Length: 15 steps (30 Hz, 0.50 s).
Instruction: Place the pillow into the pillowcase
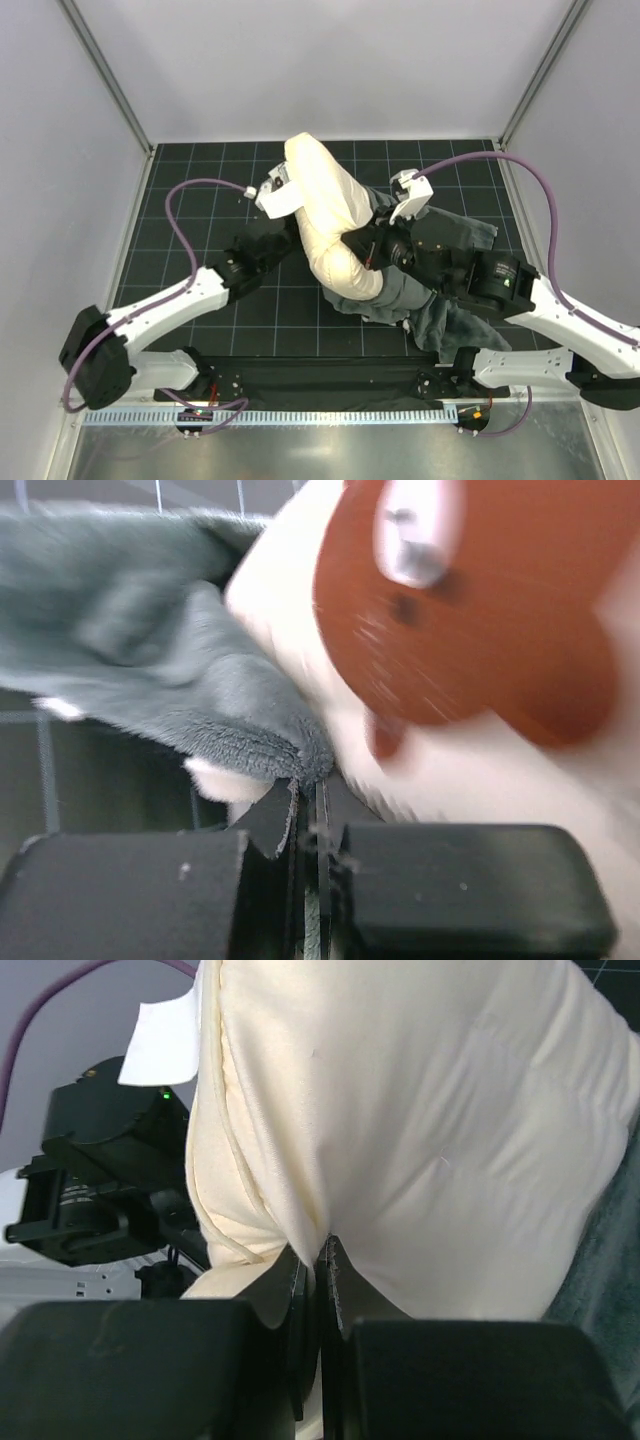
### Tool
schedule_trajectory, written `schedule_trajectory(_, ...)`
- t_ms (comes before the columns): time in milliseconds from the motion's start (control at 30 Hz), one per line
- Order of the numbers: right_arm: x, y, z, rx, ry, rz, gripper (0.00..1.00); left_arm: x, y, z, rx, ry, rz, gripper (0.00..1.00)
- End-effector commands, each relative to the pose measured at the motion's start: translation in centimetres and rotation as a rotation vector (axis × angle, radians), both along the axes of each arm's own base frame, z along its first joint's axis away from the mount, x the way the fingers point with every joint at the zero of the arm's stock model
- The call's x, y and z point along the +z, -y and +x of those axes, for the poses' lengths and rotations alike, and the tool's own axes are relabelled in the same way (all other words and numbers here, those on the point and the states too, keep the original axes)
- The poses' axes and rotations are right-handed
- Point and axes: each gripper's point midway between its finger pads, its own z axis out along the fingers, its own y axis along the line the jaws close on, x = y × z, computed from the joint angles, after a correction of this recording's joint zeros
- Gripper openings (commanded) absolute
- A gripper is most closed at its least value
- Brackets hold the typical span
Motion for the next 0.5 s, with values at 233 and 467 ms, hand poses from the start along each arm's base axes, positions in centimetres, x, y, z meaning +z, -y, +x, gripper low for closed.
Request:
schedule_trajectory(233,3.3,-1.9,0.7,0.014,0.035,0.064,0.75,5.0,-5.1,-2.6,-0.004,0.255,0.139,0.0)
schedule_trajectory(467,3.6,3.6,1.7,-0.153,0.053,0.087,0.81,2.5,-6.5,-2.7,0.029,0.197,0.217,0.0)
